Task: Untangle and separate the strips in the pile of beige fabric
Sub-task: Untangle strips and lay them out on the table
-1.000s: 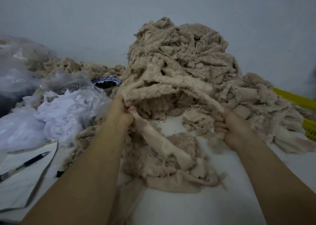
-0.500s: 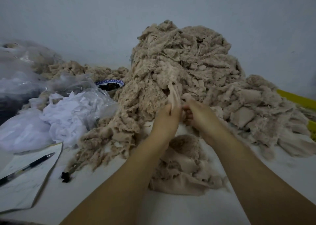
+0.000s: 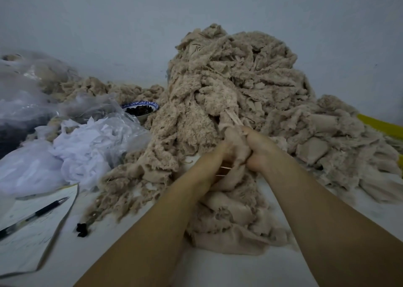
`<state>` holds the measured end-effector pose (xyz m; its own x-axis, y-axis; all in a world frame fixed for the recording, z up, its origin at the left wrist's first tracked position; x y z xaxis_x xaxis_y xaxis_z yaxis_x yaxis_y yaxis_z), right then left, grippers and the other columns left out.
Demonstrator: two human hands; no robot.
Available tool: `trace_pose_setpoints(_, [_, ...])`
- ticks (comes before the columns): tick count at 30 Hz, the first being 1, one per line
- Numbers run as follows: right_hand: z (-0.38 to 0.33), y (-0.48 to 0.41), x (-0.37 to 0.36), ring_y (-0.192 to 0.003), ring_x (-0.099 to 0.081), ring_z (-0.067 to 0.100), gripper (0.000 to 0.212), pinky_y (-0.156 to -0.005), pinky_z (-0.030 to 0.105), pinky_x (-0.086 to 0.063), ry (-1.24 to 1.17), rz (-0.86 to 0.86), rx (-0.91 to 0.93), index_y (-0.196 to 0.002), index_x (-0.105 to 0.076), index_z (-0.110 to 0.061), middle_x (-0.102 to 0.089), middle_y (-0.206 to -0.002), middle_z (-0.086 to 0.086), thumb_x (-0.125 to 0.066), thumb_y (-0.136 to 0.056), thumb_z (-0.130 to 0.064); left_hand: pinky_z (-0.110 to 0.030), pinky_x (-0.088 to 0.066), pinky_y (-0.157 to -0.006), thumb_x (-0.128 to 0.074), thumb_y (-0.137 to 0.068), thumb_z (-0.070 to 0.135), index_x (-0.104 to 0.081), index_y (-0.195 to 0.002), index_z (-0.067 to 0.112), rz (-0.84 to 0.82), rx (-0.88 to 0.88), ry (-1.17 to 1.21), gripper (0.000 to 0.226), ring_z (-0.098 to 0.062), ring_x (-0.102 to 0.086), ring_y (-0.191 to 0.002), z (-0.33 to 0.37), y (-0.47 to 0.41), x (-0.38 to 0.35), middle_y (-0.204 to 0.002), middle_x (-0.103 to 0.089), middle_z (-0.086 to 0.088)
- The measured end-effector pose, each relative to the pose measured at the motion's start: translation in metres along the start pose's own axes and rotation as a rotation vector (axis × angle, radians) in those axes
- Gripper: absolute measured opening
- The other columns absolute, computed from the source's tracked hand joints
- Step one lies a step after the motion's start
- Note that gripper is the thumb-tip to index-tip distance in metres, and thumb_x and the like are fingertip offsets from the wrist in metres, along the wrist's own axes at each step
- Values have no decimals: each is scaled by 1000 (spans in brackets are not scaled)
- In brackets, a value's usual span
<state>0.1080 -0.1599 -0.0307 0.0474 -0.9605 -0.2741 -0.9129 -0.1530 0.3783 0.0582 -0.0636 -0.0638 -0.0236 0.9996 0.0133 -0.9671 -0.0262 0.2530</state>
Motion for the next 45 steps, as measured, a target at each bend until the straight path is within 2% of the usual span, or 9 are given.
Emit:
trace_pose_setpoints(4, [11, 15, -11, -53, -63, 21, 35, -44, 24, -52, -243, -158, -78, -76, -69, -5, -65, -63, 12, -52, -101, -23, -31, -51, -94, -49, -93, 63, -65, -124, 9, -160, 117, 452, 64, -23, -62, -104, 5, -3, -5, -111, -68, -10])
trace_pose_setpoints(8, [16, 25, -13, -36, -44, 7, 29, -28, 16, -24, -108, -190, 39, -87, -64, -15, -60, -54, 0, -44, -105, -25, -38, -58, -67, -55, -99, 35, -71, -98, 4, -66, 75, 766, 35, -27, -68, -95, 29, -6, -6, -101, -74, -16])
trace_pose_setpoints(15, [12, 27, 24, -32, -34, 7, 16, -28, 17, -17, -271, 20, 63, -95, -59, -14, -59, -62, 1, -54, -100, -29, -48, -49, -88, -42, -106, 26, -61, -123, 0, -8, -25, 1136, 36, -36, -60, -115, 53, 4, 22, -120, -66, -22])
trace_pose_setpoints(23, [-8, 28, 93, -66, -67, 20, 25, -62, 25, -54, -370, 68, 113, -93, -62, -15, -69, -83, 8, -42, -100, -28, -18, -13, -40, -43, -104, 19, -44, -59, 15, 69, -367, 1549, 45, -9, -20, -34, 45, 50, 172, -45, -31, 6])
trace_pose_setpoints(31, [15, 44, 27, -53, -66, 18, 33, -51, 25, -56, -118, -22, -35, -111, -68, -21, -75, -72, 4, -59, -94, -49, -14, -38, -38, -45, -104, 33, -62, -89, 9, 54, 50, 574, 33, -5, -48, -41, 9, 22, 75, -62, -63, 1])
trace_pose_setpoints(35, [31, 56, 23, -39, -52, 12, 32, -29, 16, -29, -122, -105, 7, -113, -66, -17, -66, -63, 2, -53, -100, -43, -29, -56, -80, -51, -94, 58, -65, -110, 5, -134, 143, 331, 57, -19, -67, -89, 7, 12, 8, -100, -71, -7])
trace_pose_setpoints(38, [46, 65, 21, -78, -74, 23, 36, -63, 31, -56, 76, -152, 131, -116, -69, -13, -77, -92, 9, -54, -100, -42, -32, -53, -87, -53, -100, 41, -68, -94, 5, -153, 137, 416, 39, -21, -63, -86, 24, 8, -17, -89, -66, -10])
trace_pose_setpoints(42, [76, 77, 29, -113, -67, 22, 47, -105, 45, -48, 350, -297, 152, -126, -65, -26, -71, -121, 5, -59, -89, -54, -17, -36, -35, -39, -106, 17, -56, -73, 7, -45, 156, 704, 38, -7, -41, -35, 38, 4, -15, -49, -47, 1])
trace_pose_setpoints(45, [74, 78, 38, -123, -61, 17, 49, -111, 41, -43, 304, -376, 114, -135, -61, -25, -65, -133, 0, -55, -95, -53, -17, -17, -28, -39, -102, 14, -46, -69, 17, 98, 61, 584, 34, -5, -23, -26, 41, 11, -9, -42, -34, 8])
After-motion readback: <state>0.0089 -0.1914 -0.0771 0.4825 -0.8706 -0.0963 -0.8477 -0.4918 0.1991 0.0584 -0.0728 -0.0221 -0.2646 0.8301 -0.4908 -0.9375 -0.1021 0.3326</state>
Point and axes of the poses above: each hand's wrist, its own y-axis away from the middle knuckle, its own x-axis out of the back of the hand, z = x × y, the point moved 6 cm from there along -y, towards the middle knuckle
